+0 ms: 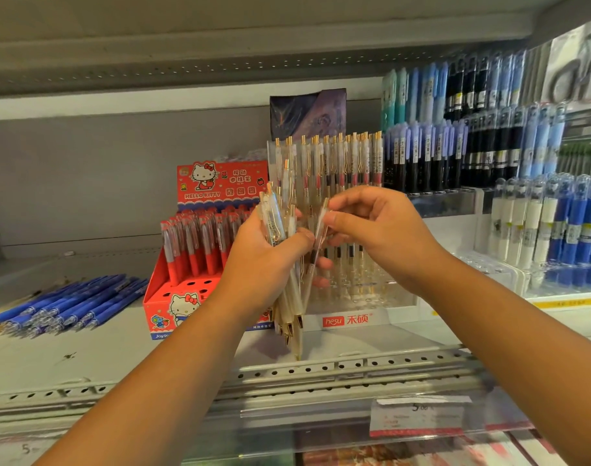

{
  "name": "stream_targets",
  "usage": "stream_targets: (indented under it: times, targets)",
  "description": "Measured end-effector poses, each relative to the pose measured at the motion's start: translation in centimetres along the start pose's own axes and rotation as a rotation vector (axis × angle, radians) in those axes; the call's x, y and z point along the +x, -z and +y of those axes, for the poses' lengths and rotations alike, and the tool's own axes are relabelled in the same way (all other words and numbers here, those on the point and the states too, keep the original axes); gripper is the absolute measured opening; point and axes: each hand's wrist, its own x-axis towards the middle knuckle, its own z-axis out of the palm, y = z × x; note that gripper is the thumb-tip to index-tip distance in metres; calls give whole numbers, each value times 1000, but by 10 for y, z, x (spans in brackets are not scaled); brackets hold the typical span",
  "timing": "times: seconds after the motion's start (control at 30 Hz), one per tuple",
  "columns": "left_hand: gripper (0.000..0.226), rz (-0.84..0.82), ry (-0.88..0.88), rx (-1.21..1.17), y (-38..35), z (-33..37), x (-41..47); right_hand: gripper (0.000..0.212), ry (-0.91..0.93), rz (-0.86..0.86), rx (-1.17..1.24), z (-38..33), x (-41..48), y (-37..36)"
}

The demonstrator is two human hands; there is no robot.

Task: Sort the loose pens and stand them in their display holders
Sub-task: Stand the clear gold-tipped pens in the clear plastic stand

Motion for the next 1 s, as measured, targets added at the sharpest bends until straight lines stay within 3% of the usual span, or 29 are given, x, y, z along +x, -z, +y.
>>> stream_targets:
  times: [0.13,0.37,0.53,0.7,1.0]
  targets:
    - [28,77,-70,97,3,-3,4,11,-21,82,119,-3,3,7]
    - [25,140,-11,132,7,-6,4,14,-42,214,294,-4,13,30]
    - [25,127,-31,145,7,-5,4,21,37,335,-43,1,16,35]
    - [26,110,-37,154,7,-5,4,19,108,322,-262,4,16,32]
    - [26,107,-66,196,7,-6,4,16,54,345,-239,7,16,33]
